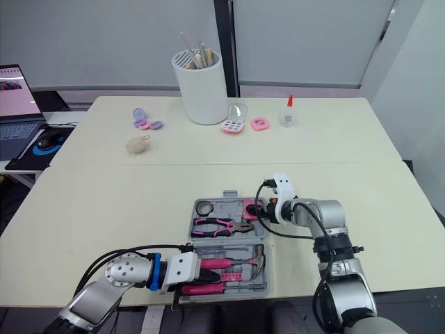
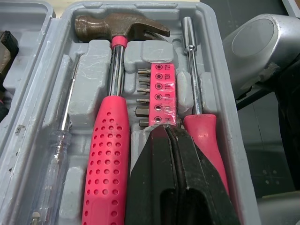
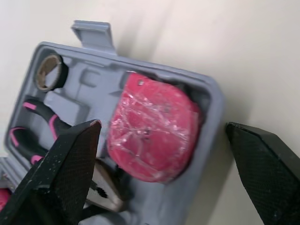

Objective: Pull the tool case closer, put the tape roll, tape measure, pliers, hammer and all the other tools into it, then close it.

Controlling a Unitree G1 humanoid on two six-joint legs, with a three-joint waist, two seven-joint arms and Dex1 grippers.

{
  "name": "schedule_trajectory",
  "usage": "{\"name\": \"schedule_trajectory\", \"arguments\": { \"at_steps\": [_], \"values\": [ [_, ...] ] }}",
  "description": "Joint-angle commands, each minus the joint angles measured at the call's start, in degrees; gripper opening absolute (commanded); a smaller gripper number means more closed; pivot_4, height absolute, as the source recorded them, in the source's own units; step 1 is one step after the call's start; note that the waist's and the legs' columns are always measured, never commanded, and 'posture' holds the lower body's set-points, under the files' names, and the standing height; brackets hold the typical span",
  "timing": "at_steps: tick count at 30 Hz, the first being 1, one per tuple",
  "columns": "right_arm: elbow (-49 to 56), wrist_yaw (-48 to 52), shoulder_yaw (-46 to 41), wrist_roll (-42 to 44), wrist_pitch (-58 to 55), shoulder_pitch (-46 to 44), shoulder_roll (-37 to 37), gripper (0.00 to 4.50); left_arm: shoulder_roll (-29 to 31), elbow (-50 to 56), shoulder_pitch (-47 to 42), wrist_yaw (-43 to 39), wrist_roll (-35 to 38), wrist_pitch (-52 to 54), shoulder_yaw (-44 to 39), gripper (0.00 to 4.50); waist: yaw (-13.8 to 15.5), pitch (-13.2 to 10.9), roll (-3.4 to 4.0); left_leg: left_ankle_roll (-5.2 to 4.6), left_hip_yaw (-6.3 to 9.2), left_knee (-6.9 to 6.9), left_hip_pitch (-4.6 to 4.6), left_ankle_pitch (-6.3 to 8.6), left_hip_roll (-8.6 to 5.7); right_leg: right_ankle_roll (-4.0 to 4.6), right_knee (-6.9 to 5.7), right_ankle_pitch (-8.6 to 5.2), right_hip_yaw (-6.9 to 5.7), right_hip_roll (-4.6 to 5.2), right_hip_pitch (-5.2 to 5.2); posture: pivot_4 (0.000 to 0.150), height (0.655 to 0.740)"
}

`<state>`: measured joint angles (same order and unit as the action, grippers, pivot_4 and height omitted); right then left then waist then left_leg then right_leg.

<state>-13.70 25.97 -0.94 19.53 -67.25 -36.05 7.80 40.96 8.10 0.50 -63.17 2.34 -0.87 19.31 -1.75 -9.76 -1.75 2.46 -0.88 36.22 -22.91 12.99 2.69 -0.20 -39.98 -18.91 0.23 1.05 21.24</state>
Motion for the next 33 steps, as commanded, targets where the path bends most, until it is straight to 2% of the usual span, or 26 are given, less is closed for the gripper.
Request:
{"name": "schedule_trajectory", "arguments": {
  "at_steps": [1,12,18,26,30,33],
  "values": [
    [-2.3,1.7,-0.2,2.0,-0.4,-0.5,-0.7,4.48,1.0,-1.8,1.1,-1.0,-2.2,0.0,2.4,0.00,0.0,0.0,0.00,0.00,-0.01,-0.01,0.01,0.00,0.00,0.00,0.00,0.00,0.02,0.00,0.00,0.150,0.7376],
    [-1.6,15.0,1.2,7.9,2.4,-2.0,2.1,4.48,3.4,-3.4,2.0,-2.1,-3.3,-1.1,3.7,0.00,-0.5,0.1,0.03,-0.01,-0.30,-0.18,0.07,0.01,0.08,0.00,0.02,0.00,0.32,-0.08,0.17,0.150,0.7376],
    [-0.4,22.9,9.0,5.2,9.6,-2.6,4.9,4.48,3.0,-3.7,0.5,-2.8,-3.7,0.3,4.5,0.00,-1.0,0.1,0.04,-0.03,-0.56,-0.18,0.13,0.02,0.10,-0.01,0.03,0.00,0.55,-0.07,0.20,0.150,0.7376],
    [-0.9,30.3,14.2,3.3,18.1,-4.9,6.4,4.48,3.2,-4.9,0.7,-3.3,-4.0,-0.2,4.5,0.00,-1.2,0.1,0.04,-0.03,-0.59,-0.17,0.14,0.02,0.09,-0.02,0.01,0.00,0.58,-0.06,0.20,0.150,0.7376],
    [2.6,34.9,17.6,1.4,21.7,-5.9,10.2,4.48,2.8,-5.9,1.3,-2.4,-3.6,-1.5,3.9,0.00,-1.0,0.1,0.04,-0.03,-0.57,-0.17,0.13,0.02,0.07,-0.02,0.02,0.00,0.55,-0.05,0.20,0.150,0.7376],
    [8.9,37.1,19.1,1.7,21.8,-4.7,13.6,4.48,2.4,-4.8,2.5,-1.5,-0.8,-1.7,1.7,0.00,-0.8,0.0,0.09,-0.03,-0.57,-0.17,0.07,0.02,0.06,-0.02,0.03,0.00,0.55,-0.02,0.25,0.150,0.7376]
  ]
}}
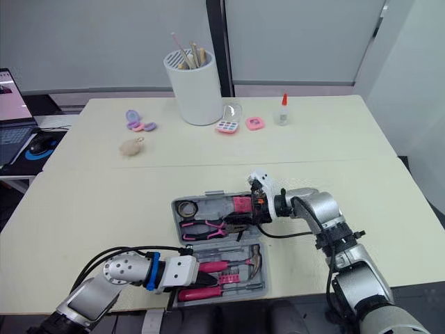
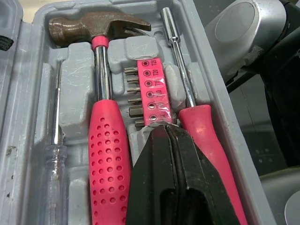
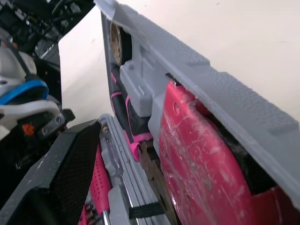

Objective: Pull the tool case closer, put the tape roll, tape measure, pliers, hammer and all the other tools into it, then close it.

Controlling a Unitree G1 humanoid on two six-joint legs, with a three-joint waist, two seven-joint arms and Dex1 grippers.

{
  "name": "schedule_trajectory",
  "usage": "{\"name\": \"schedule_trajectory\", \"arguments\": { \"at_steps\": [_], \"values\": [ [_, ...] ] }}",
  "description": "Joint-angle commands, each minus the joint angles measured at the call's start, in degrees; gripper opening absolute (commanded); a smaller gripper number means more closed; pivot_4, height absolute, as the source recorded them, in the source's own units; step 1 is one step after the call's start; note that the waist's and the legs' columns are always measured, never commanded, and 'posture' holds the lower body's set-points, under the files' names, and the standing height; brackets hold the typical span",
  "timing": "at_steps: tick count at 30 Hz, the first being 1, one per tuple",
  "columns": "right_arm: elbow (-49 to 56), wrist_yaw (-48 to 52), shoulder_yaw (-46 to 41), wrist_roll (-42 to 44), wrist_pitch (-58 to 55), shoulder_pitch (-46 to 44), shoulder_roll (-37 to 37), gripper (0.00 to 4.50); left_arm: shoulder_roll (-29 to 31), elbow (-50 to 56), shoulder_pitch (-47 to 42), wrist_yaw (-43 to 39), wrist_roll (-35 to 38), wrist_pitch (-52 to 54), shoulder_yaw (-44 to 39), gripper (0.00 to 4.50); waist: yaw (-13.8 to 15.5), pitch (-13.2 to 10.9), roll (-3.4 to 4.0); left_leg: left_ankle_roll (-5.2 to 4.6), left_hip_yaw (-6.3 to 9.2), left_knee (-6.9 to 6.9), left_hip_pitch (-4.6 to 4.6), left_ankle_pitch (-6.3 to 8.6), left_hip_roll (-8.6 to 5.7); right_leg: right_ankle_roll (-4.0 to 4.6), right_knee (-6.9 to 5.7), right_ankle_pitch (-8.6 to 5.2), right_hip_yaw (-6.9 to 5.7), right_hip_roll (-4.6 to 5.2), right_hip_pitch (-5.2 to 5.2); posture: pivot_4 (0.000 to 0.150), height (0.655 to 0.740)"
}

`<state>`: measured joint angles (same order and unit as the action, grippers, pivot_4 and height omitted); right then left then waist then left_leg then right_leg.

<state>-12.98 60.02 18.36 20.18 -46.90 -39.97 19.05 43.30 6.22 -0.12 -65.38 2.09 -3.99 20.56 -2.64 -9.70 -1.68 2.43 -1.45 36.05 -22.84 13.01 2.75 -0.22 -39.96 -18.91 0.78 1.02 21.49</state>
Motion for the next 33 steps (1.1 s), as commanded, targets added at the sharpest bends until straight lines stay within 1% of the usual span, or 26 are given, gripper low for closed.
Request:
{"name": "schedule_trajectory", "arguments": {
  "at_steps": [1,4,8,13,17,22,29,33],
  "values": [
    [10.1,3.4,0.0,1.5,1.1,-0.2,3.1,4.48,0.1,-2.2,3.6,0.9,0.4,1.4,-0.4,0.00,0.1,0.0,0.00,0.00,0.01,0.00,-0.02,0.00,0.00,0.00,0.00,0.00,0.00,0.01,0.01,0.150,0.7376],
    [14.8,3.0,-0.3,2.5,0.5,1.3,4.1,4.48,0.9,1.4,6.1,1.3,4.4,2.5,-3.8,0.00,0.1,0.0,-0.01,0.00,0.01,0.00,-0.08,0.00,0.01,0.00,0.00,0.00,-0.01,0.02,0.09,0.150,0.7376],
    [19.2,2.3,-1.3,2.7,1.0,2.7,5.6,4.48,3.8,5.7,10.3,0.5,7.3,3.2,-7.6,0.00,-0.1,-0.1,-0.05,0.00,0.03,-0.01,-0.08,0.00,0.06,0.00,-0.02,0.00,-0.02,-0.01,0.13,0.150,0.7376],
    [21.2,0.1,-2.5,2.9,1.0,3.7,6.1,4.48,6.7,6.3,14.8,0.4,7.1,2.2,-9.8,0.00,-0.1,-0.1,-0.04,0.00,0.00,-0.01,-0.08,0.00,0.02,0.00,-0.01,0.00,0.00,0.03,0.13,0.150,0.7376],
    [21.9,-1.2,-2.5,3.2,-0.2,3.7,5.3,4.48,6.5,6.5,15.4,0.9,6.5,2.2,-9.6,0.00,-0.1,-0.1,-0.06,0.00,-0.01,-0.01,-0.07,0.00,0.01,0.00,0.00,0.00,-0.01,0.04,0.12,0.150,0.7376],
    [22.0,-3.9,-1.0,0.7,0.9,3.9,5.2,4.48,5.1,8.0,13.9,2.0,6.0,4.5,-9.1,0.00,0.0,-0.1,-0.05,0.00,-0.02,-0.01,-0.09,0.00,0.01,0.00,0.00,0.00,0.01,0.03,0.14,0.150,0.7376],
    [24.3,-1.8,0.5,1.7,0.2,5.2,8.1,4.48,6.0,8.5,14.4,2.0,6.5,5.2,-10.3,0.00,0.5,-0.1,-0.05,0.00,-0.03,-0.01,-0.09,0.00,-0.01,-0.02,0.01,0.01,0.01,0.05,0.13,0.150,0.7376],
    [25.5,-0.8,1.0,1.6,1.0,5.4,9.0,4.48,6.3,9.3,15.7,1.9,8.8,5.0,-12.7,0.00,0.4,-0.1,-0.06,0.00,-0.04,-0.01,-0.08,0.00,0.01,-0.02,0.01,0.01,0.01,0.04,0.13,0.150,0.7376]
  ]
}}
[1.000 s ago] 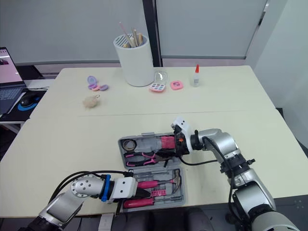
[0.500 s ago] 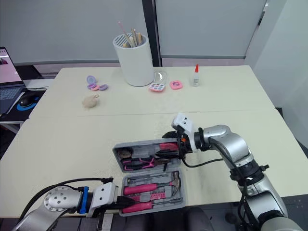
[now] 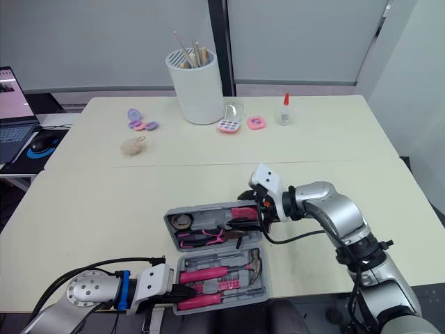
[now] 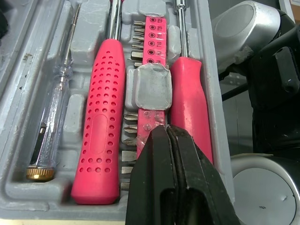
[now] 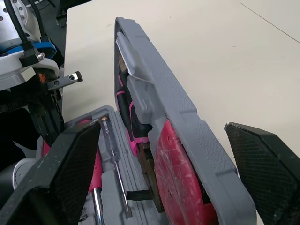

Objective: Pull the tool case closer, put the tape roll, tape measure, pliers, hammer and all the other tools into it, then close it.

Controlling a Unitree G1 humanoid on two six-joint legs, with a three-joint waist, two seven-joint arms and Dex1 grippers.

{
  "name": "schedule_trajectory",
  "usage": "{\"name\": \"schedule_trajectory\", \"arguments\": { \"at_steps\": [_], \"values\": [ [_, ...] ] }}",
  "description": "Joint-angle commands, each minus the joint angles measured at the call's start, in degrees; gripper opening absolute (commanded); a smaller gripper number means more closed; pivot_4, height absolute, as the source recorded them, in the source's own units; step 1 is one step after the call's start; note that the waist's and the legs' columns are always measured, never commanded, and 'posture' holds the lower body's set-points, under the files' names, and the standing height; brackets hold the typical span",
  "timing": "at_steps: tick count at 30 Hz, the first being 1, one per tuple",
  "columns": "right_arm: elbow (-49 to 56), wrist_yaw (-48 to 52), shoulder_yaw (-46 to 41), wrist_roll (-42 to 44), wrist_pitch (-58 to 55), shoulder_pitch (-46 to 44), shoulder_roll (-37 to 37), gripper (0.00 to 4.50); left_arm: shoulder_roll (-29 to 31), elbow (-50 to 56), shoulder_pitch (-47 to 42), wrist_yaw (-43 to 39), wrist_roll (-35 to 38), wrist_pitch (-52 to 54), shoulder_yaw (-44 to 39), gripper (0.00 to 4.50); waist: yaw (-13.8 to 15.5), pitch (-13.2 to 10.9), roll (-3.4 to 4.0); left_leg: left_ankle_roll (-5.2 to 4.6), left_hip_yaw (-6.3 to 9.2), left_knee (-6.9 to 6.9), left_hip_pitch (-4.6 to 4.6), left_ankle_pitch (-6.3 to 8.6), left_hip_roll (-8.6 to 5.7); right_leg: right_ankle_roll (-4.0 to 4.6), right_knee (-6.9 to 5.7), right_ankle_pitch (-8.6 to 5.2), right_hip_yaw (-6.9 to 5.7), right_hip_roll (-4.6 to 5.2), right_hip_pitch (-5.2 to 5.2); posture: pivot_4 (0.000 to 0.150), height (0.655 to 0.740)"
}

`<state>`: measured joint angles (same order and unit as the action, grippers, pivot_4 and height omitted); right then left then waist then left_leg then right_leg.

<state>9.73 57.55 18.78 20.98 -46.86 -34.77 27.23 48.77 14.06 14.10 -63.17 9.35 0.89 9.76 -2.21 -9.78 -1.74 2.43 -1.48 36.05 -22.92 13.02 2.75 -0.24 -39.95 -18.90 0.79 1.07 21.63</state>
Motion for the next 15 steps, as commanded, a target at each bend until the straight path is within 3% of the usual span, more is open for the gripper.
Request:
{"name": "schedule_trajectory", "arguments": {
  "at_steps": [1,8,15],
  "values": [
    [3.2,1.8,0.7,0.8,1.2,0.2,1.1,4.48,1.1,1.8,2.0,-0.6,2.3,0.1,-2.7,0.00,0.0,0.0,-0.01,0.00,0.00,0.00,0.00,0.00,0.00,0.00,0.00,0.00,0.00,0.00,0.00,0.150,0.7376],
    [10.7,4.0,0.0,3.6,-0.8,1.1,4.9,4.48,5.0,3.5,10.7,-2.9,10.6,4.5,-14.7,0.00,0.1,-0.1,-0.10,0.00,0.03,0.00,-0.04,0.00,0.02,0.00,0.00,0.00,-0.03,0.00,0.05,0.150,0.7376],
    [23.3,6.4,-0.2,7.4,-4.0,3.4,13.2,4.48,6.2,-4.4,13.6,-3.0,10.1,6.3,-22.3,0.00,0.3,-0.1,-0.15,0.00,0.04,0.00,-0.04,0.00,0.02,0.00,0.01,0.00,-0.06,0.02,0.06,0.150,0.7376]
  ]
}}
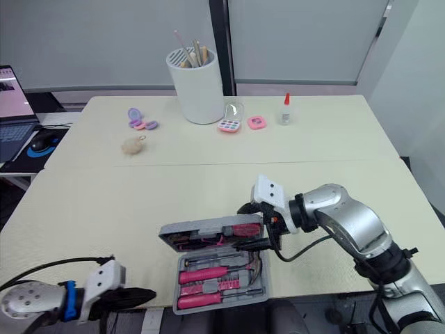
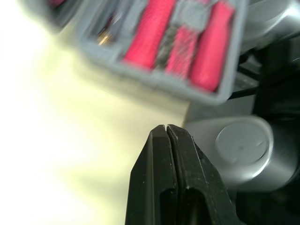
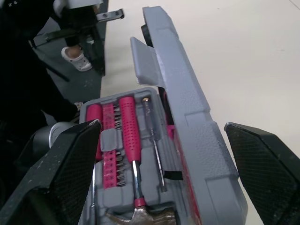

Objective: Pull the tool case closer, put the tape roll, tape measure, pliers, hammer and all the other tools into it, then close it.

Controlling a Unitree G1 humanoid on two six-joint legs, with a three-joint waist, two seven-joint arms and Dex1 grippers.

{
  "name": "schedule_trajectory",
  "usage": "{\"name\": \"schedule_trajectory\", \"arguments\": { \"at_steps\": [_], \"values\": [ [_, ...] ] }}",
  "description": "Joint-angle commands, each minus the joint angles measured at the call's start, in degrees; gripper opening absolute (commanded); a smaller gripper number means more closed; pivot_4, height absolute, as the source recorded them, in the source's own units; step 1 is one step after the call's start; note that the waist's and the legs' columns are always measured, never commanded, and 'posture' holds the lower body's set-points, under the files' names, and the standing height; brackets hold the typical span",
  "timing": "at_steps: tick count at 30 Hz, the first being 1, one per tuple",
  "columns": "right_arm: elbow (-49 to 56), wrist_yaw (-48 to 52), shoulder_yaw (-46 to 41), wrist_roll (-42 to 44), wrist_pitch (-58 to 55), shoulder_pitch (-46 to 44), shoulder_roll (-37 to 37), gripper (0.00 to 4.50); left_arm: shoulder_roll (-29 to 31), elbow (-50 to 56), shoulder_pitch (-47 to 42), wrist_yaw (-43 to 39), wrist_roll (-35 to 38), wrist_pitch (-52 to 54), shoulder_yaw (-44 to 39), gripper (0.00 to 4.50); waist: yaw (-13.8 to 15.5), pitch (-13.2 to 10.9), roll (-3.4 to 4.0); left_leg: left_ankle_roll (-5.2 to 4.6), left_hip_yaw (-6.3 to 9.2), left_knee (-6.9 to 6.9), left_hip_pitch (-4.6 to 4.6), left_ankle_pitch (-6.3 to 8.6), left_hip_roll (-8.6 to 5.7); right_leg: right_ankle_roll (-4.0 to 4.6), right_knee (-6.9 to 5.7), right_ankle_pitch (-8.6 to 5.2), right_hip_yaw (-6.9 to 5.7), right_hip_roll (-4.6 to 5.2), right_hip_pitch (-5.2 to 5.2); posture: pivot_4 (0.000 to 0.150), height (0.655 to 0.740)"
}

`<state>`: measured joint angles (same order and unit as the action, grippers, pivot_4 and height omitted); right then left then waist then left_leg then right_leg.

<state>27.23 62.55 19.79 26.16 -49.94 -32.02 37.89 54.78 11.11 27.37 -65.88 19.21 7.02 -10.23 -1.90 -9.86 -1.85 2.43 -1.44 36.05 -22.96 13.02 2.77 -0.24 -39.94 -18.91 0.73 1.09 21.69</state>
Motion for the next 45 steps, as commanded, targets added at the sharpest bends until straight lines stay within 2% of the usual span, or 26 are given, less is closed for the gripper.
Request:
{"name": "schedule_trajectory", "arguments": {
  "at_steps": [1,6,11,14,16,19,22,27,34,45],
  "values": [
    [7.7,2.1,-1.3,2.6,-0.7,1.3,4.4,4.48,-0.2,-2.1,0.0,0.3,0.3,0.7,-2.7,0.00,0.1,0.0,-0.05,0.00,0.00,0.00,0.00,0.00,0.00,0.00,0.01,0.00,0.00,0.00,0.00,0.150,0.7376],
    [16.4,5.9,-8.4,9.7,-3.4,4.9,14.9,4.48,-2.3,-3.7,-1.6,2.3,0.1,1.9,-2.9,0.00,0.3,0.0,-0.16,0.00,0.01,0.00,-0.04,0.01,-0.04,0.00,0.05,0.00,-0.04,0.07,-0.01,0.150,0.7376],
    [17.4,6.8,-13.1,12.5,-3.4,8.0,21.9,4.48,-3.6,-3.2,-3.0,2.7,0.0,2.6,-1.9,0.00,0.2,0.0,-0.30,0.00,0.05,0.00,0.00,0.01,0.01,0.00,0.06,0.00,-0.10,0.06,-0.05,0.150,0.7376],
    [16.4,5.6,-12.4,8.7,-0.4,10.4,24.6,4.48,-4.2,-2.1,-3.7,3.0,0.0,3.5,-1.2,0.00,0.0,0.0,-0.30,0.00,-0.02,0.00,0.02,0.01,0.01,0.00,0.05,0.00,-0.06,0.06,-0.04,0.150,0.7376],
    [14.2,3.3,-8.5,-0.5,7.4,13.9,26.3,4.48,-4.4,-0.2,-4.1,3.4,-0.6,4.0,0.1,0.00,0.2,0.0,-0.32,0.00,-0.02,0.00,0.01,0.01,0.01,0.00,0.06,0.00,-0.06,0.06,-0.04,0.150,0.7376],
    [8.8,-1.9,0.6,-17.2,19.6,17.6,26.5,3.81,-5.1,2.8,-5.0,4.9,-3.2,4.1,3.3,0.00,0.2,0.0,-0.40,0.00,-0.04,0.00,0.01,0.01,-0.03,-0.02,0.13,-0.01,-0.02,0.07,-0.07,0.150,0.7376],
    [5.3,-3.6,6.0,-25.0,25.4,18.7,24.0,2.83,-5.9,4.5,-6.6,6.4,-4.5,5.0,6.0,0.00,0.2,0.0,-0.40,0.00,-0.10,0.01,-0.01,0.01,-0.05,-0.05,0.09,-0.01,0.06,0.06,-0.02,0.150,0.7376],
    [0.4,-4.2,12.3,-31.3,28.1,18.1,16.1,1.49,-7.5,4.5,-10.9,8.6,-7.2,6.2,10.2,0.00,0.1,0.0,-0.38,0.01,-0.06,0.01,0.04,0.00,0.05,-0.04,0.03,0.00,0.07,-0.10,-0.03,0.150,0.7376],
    [-2.9,-2.0,16.7,-34.4,29.4,17.2,8.9,0.03,-8.9,2.2,-15.3,8.8,-9.0,5.7,13.7,0.00,0.4,0.0,-0.39,0.01,-0.07,0.04,0.04,0.00,-0.06,-0.05,0.04,0.00,0.07,-0.01,-0.10,0.150,0.7376],
    [-0.2,0.0,14.9,-34.4,26.3,17.7,7.1,0.03,-11.1,0.0,-18.9,8.0,-9.8,4.2,15.5,0.00,0.4,0.0,-0.39,0.01,0.03,0.07,0.06,0.00,-0.04,-0.05,0.03,0.01,0.00,-0.03,-0.16,0.150,0.7376]
  ]
}}
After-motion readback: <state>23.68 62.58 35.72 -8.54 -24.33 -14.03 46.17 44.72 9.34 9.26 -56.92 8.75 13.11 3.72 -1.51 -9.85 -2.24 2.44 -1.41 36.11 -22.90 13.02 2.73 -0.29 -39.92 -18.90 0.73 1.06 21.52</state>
